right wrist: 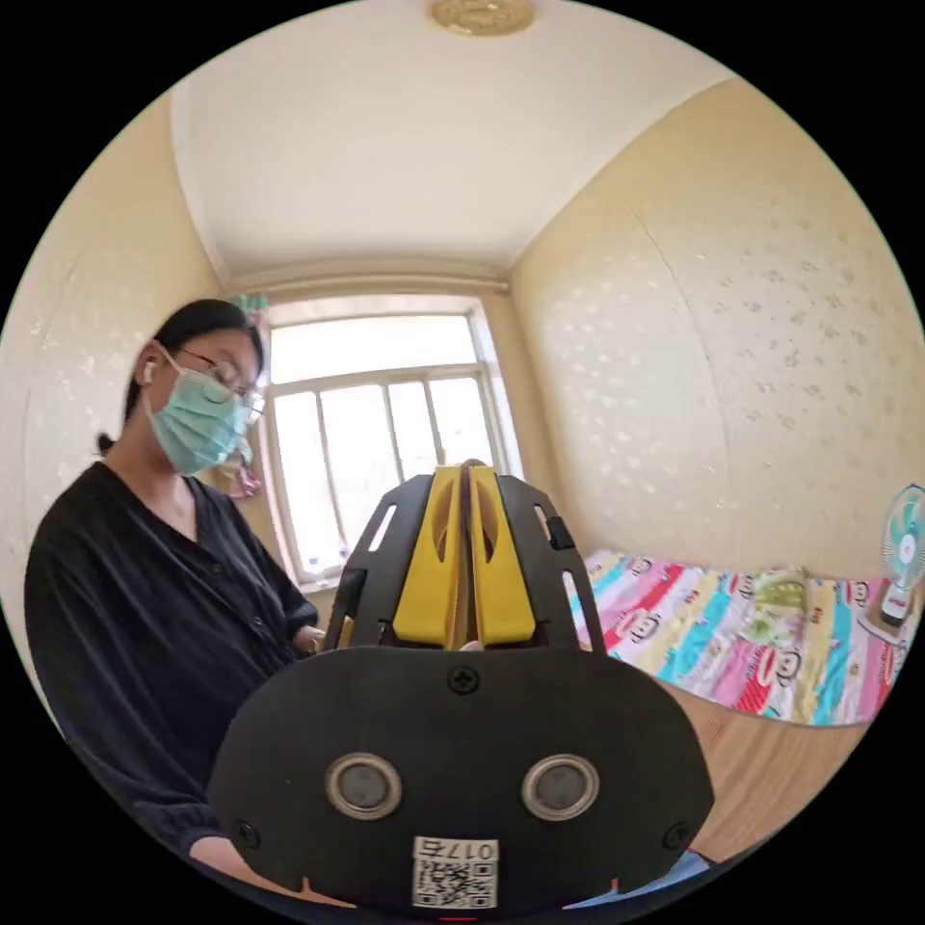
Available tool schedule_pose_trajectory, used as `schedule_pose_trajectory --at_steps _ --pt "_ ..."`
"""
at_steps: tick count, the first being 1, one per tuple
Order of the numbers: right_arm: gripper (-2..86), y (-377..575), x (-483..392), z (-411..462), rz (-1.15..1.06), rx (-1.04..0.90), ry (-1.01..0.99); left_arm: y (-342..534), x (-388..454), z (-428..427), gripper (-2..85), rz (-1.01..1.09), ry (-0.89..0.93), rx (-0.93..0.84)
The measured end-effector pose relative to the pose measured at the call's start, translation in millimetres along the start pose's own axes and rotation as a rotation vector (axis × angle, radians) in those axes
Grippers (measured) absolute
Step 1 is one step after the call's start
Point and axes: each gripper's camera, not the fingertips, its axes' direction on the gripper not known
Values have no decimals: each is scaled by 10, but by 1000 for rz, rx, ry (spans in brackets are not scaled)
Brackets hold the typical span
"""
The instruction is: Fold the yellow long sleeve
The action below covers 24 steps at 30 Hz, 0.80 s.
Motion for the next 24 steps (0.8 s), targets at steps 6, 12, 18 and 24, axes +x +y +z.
schedule_pose_trajectory --at_steps 6,12,18,24 --pt "44 293 131 1342 86 -506 544 -178 655 -87 51 177 131 56" --pt "104 892 -275 1364 277 -418 180 -232 607 -168 50 69 -119 116" --pt "162 1675 -1024 1465 406 -381 84 -138 443 19 50 -33 -160 113" --pt "90 1846 -1375 1702 369 -390 459 -248 744 509 51 41 -194 -2"
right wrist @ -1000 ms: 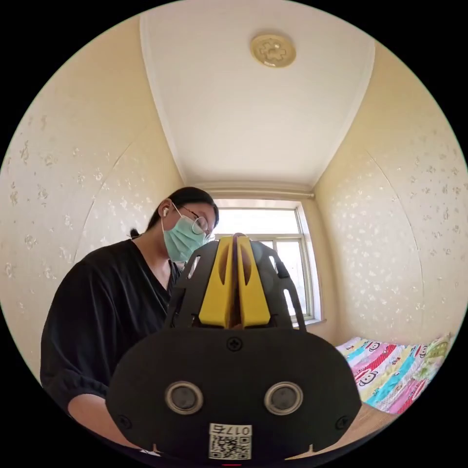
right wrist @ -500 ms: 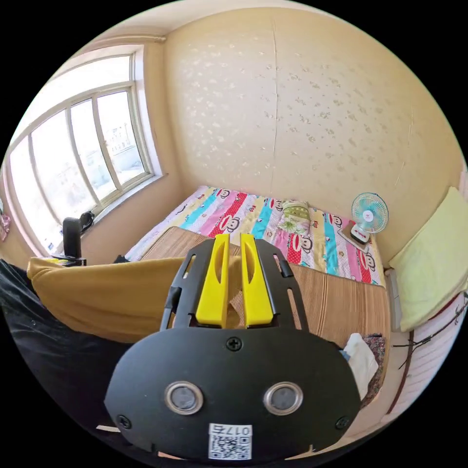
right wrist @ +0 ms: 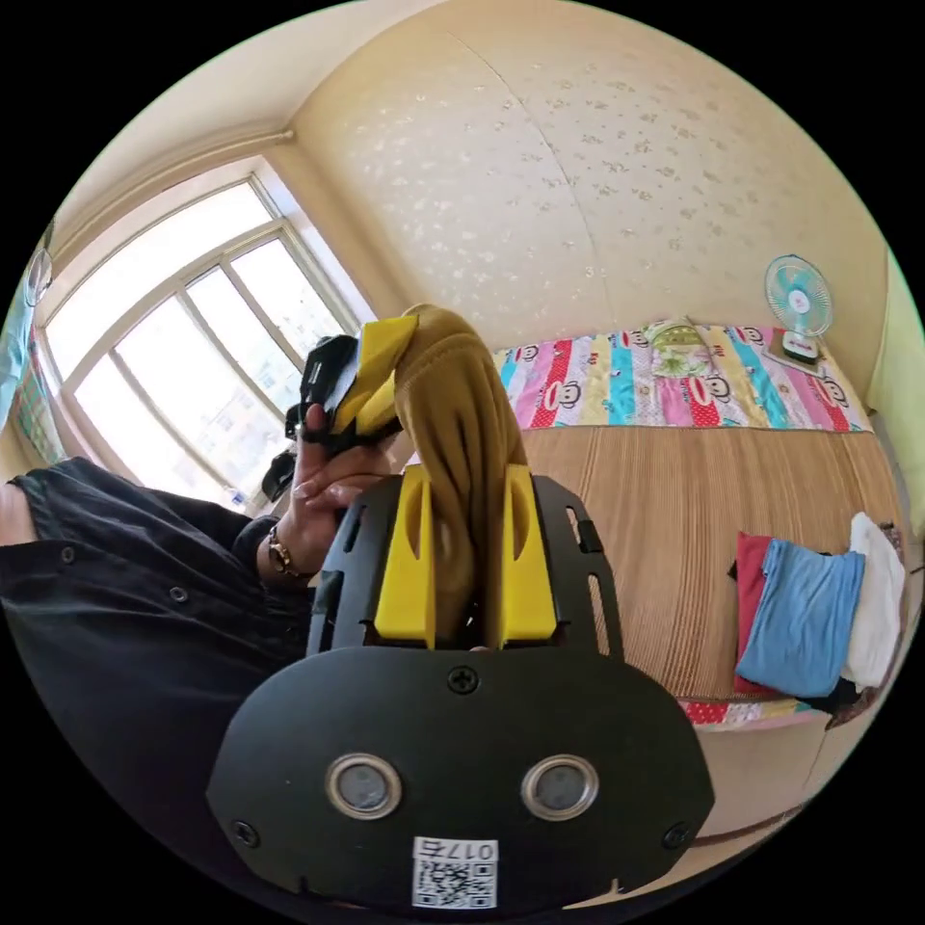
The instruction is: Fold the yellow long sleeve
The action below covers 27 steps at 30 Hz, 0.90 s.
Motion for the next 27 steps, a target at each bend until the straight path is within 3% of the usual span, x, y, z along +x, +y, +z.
schedule_pose_trajectory --at_steps 3,6,10,14,18,20,23,27 --pt "68 -88 -102 -202 -82 81 213 -82 232 -47 54 51 -46 -25" --pt "56 -200 -100 -493 -154 195 216 -66 521 -264 57 144 -56 23" --pt "45 -410 -226 -957 -340 310 143 153 838 -533 88 199 -323 62" --pt "38 -569 -431 -1236 -482 368 113 254 770 -288 140 123 -605 -98" --pt "31 -755 -479 -1491 -516 446 -19 230 657 112 160 84 -533 -178" --pt "29 -818 -465 -1537 -514 459 -9 188 831 310 106 152 -433 -220" --pt "27 -867 -354 -1523 -492 450 166 185 1142 87 40 230 -580 -131" --pt "32 -920 202 -1230 -457 208 308 122 1124 -781 31 53 -643 122"
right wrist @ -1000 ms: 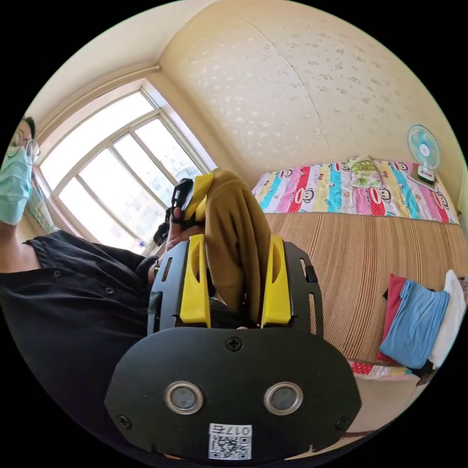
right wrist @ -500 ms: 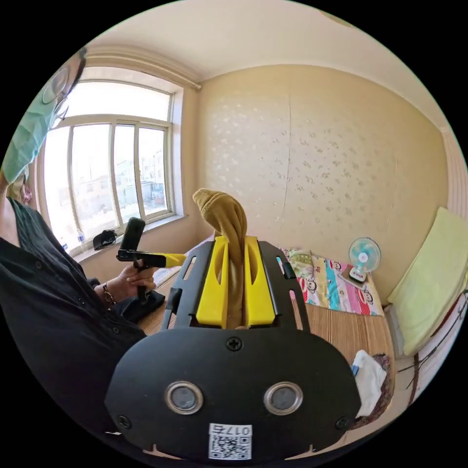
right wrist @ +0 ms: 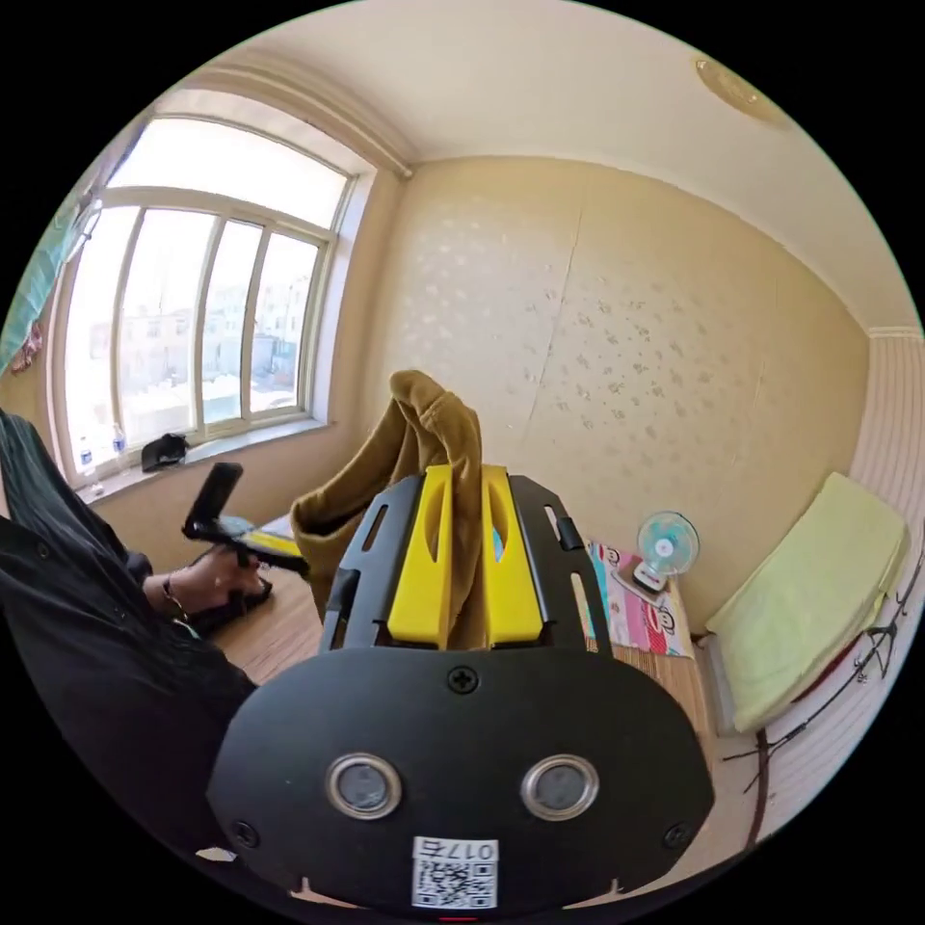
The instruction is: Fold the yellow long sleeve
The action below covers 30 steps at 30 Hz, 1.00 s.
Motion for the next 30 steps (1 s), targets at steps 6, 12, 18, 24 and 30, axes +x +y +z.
schedule_pose_trajectory --at_steps 6,12,18,24,30 --pt "31 1176 569 1280 264 -411 -345 14 -535 -576 21 -200 27 63" --pt "34 1906 917 715 488 -1 -751 154 -75 -1513 23 9 279 54" --pt "34 889 1211 136 260 197 -765 -559 599 -2257 32 155 171 -43" --pt "41 -114 1808 1545 165 -86 -409 -1636 -523 -1691 41 -29 -317 -178" --pt "42 491 2214 3719 414 -582 32 -1514 -2771 -668 86 -504 -560 -293"
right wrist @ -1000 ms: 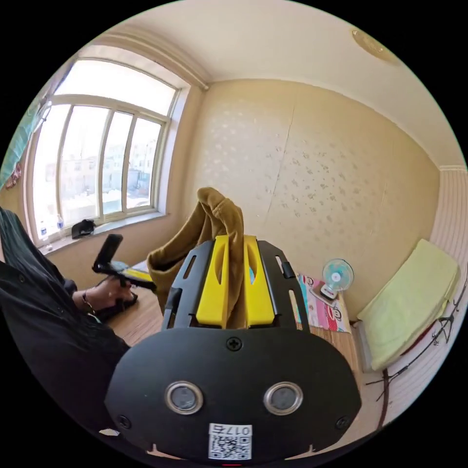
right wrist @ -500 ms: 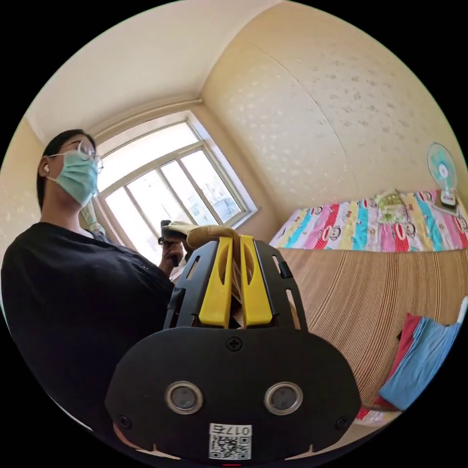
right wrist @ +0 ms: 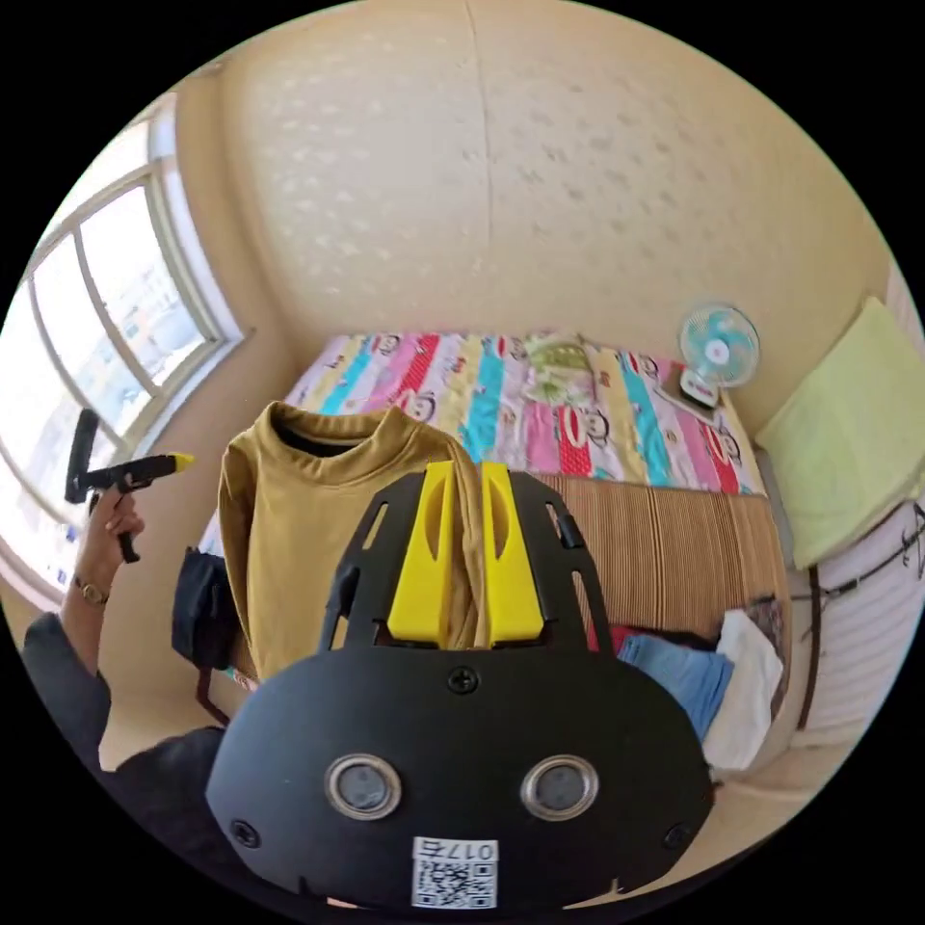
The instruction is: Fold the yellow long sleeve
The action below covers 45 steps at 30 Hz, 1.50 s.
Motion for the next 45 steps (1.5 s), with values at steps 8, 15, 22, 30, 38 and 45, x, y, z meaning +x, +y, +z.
schedule_pose_trajectory --at_steps 8,15,22,30,38,45 --pt "24 2546 839 1549 177 -450 -304 1667 -1189 1810 100 -58 -165 -572" --pt "19 4564 2268 1255 746 -655 -295 2196 -1925 2018 100 -169 -29 -672" --pt "49 4235 2363 1295 642 -740 -244 2153 -2298 2239 90 -177 74 -727" --pt "86 3481 1586 2221 388 -885 -237 2311 -2431 2314 79 -184 94 -810" --pt "85 2984 1024 2748 88 -825 -134 2420 -2838 2022 64 -323 165 -706" --pt "37 3306 1123 2335 -311 -676 119 2540 -3265 1438 65 -450 148 -483"
